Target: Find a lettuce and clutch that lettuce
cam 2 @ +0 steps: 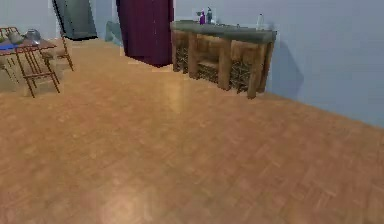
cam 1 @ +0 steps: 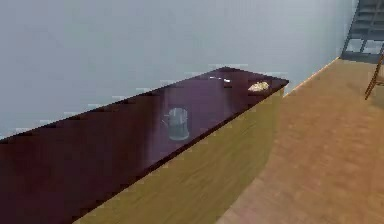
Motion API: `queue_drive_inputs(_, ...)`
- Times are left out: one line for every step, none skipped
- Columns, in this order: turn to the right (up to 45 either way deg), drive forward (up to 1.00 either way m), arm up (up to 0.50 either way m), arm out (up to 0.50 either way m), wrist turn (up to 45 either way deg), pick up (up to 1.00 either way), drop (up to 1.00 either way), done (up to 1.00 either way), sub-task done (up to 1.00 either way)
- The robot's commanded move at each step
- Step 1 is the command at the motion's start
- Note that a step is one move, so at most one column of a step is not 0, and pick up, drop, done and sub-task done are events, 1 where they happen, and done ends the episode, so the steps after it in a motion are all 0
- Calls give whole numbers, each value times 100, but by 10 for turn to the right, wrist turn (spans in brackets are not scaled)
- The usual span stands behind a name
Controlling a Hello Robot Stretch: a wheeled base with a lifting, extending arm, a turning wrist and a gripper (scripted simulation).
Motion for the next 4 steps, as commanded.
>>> queue_drive_inputs(450, 0, 0, 0, 0, 0, 0, 0, 0)
queue_drive_inputs(120, 0, 0, 0, 0, 0, 0, 0, 0)
queue_drive_inputs(0, 5, 0, 0, 0, 0, 0, 0, 0)
queue_drive_inputs(450, 0, 0, 0, 0, 0, 0, 0, 0)
